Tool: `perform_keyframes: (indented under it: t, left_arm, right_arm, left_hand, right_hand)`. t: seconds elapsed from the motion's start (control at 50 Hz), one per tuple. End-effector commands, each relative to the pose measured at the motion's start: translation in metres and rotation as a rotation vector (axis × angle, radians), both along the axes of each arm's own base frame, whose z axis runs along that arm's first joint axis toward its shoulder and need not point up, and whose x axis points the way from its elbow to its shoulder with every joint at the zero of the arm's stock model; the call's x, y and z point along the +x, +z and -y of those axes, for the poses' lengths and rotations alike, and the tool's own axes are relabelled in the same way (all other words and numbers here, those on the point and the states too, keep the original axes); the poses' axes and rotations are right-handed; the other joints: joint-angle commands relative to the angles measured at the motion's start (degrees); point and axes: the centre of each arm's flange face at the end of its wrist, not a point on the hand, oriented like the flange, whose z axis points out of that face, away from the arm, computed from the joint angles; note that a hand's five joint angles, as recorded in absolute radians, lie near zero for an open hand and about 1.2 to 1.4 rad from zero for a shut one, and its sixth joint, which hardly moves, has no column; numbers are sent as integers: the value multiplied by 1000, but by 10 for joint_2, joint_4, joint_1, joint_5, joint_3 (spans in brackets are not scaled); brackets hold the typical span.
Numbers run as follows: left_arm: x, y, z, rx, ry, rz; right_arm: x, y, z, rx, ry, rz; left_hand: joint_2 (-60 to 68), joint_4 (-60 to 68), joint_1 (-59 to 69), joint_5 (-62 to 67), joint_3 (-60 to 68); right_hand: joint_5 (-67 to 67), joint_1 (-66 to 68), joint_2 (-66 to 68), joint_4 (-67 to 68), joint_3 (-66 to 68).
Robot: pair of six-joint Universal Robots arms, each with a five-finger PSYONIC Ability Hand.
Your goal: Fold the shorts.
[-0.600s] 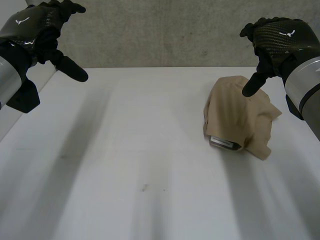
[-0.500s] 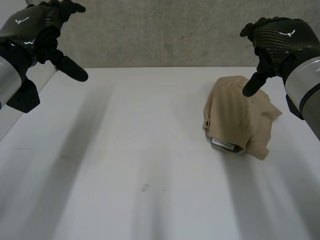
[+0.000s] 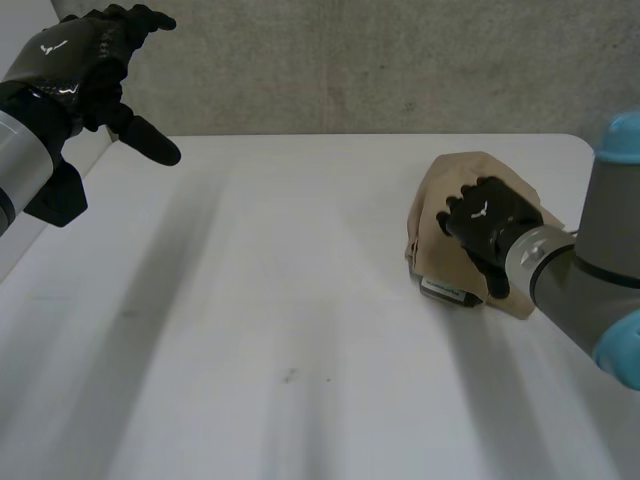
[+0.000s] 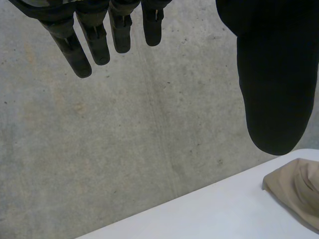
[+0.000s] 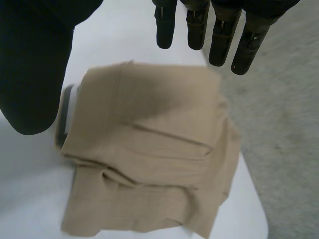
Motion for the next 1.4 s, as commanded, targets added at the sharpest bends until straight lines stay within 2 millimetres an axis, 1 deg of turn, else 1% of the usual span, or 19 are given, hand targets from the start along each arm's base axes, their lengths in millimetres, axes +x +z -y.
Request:
perform_keyframes:
  t: [0.02, 0.24, 0.3, 0.32, 0.34, 0.4, 0.56, 0.66, 0.7, 0.76, 0.96, 1.02, 1.08, 1.1, 1.12, 1.18, 1.2, 1.28, 1.4]
  left_arm:
    - [-1, -5, 4, -3, 1, -1]
    - [-3, -15, 10, 22, 1, 6]
    - [-3, -14, 11, 21, 1, 6]
    - [-3, -14, 10, 19, 1, 6]
    - [-3, -14, 10, 19, 1, 6]
    - [-2, -12, 10, 13, 3, 4]
    - [-2, -3, 9, -13, 4, -4]
    - [0, 3, 10, -30, 9, -11]
    - [3, 9, 10, -49, 19, -16]
    - [6, 16, 8, -72, 27, -24]
    - [16, 32, 7, -140, 60, -44]
    - [17, 34, 7, -148, 62, -45]
    - [17, 34, 6, -146, 62, -45]
    - [17, 33, 6, -145, 62, -44]
    - [17, 33, 6, -146, 62, -45]
    - [17, 33, 5, -143, 60, -44]
    - [17, 32, 5, -143, 60, -44]
    - [16, 31, 4, -138, 55, -44]
    - [14, 25, 7, -121, 52, -38]
  right_arm:
    - [1, -39, 26, 5, 18, -3]
    - [2, -86, 49, -19, 5, 1]
    - [3, -94, 52, -17, 6, -3]
    - [4, -95, 53, -23, 6, -1]
    - [4, -91, 57, -45, 3, 15]
    - [4, -81, 62, -86, -2, 41]
    - [19, -13, 54, -172, -4, 293]
    - [69, 46, 18, -225, 126, 510]
    - [76, 53, 12, -228, 143, 536]
    - [103, 95, -13, -288, 225, 648]
    - [98, 217, -24, -547, 183, 957]
    - [96, 227, -26, -567, 181, 971]
    - [96, 211, -24, -502, 163, 922]
    - [96, 203, -23, -473, 157, 902]
    - [97, 183, -23, -410, 144, 847]
    - [95, 148, -24, -318, 118, 741]
    - [92, 123, -23, -269, 96, 668]
    - [64, 64, -4, -175, -7, 491]
    - [27, 9, 4, -70, -100, 364]
  left_hand:
    - [-16, -17, 1, -26, -22]
    - [-16, -17, 1, -26, -22]
    - [-16, -17, 1, -26, -22]
    - [-16, -17, 1, -26, -22]
    - [-16, -17, 1, -26, -22]
    - [-16, -17, 1, -26, -22]
    - [-16, -17, 1, -26, -22]
    - [-16, -17, 1, -26, -22]
    - [-16, -17, 1, -26, -22]
    - [-16, -17, 1, -26, -22]
    - [-16, -17, 1, -26, -22]
    - [-16, -17, 1, -26, -22]
    - [-16, -17, 1, -26, -22]
    - [-16, -17, 1, -26, -22]
    - [-16, -17, 1, -26, -22]
    - [-16, -17, 1, -26, -22]
    - [-16, -17, 1, -26, -22]
    - [-16, -17, 1, -26, -22]
    - [-16, -17, 1, -26, -22]
  right_hand:
    - [21, 41, 27, 18, 29]
    - [110, 130, 116, 107, 118]
    - [254, 275, 260, 251, 262]
    - [363, 384, 369, 360, 371]
    - [625, 646, 632, 623, 633]
    - [669, 690, 676, 667, 677]
    - [669, 690, 676, 667, 677]
    - [669, 690, 676, 667, 677]
    - [669, 690, 676, 667, 677]
    - [669, 690, 676, 667, 677]
    - [669, 690, 676, 667, 677]
    - [669, 690, 676, 667, 677]
    - [663, 684, 670, 661, 671]
    - [568, 589, 575, 566, 576]
    - [354, 375, 361, 352, 362]
    - [151, 171, 157, 148, 159]
    - [90, 111, 97, 88, 98]
    - [42, 63, 49, 40, 51]
    - [58, 78, 64, 55, 66]
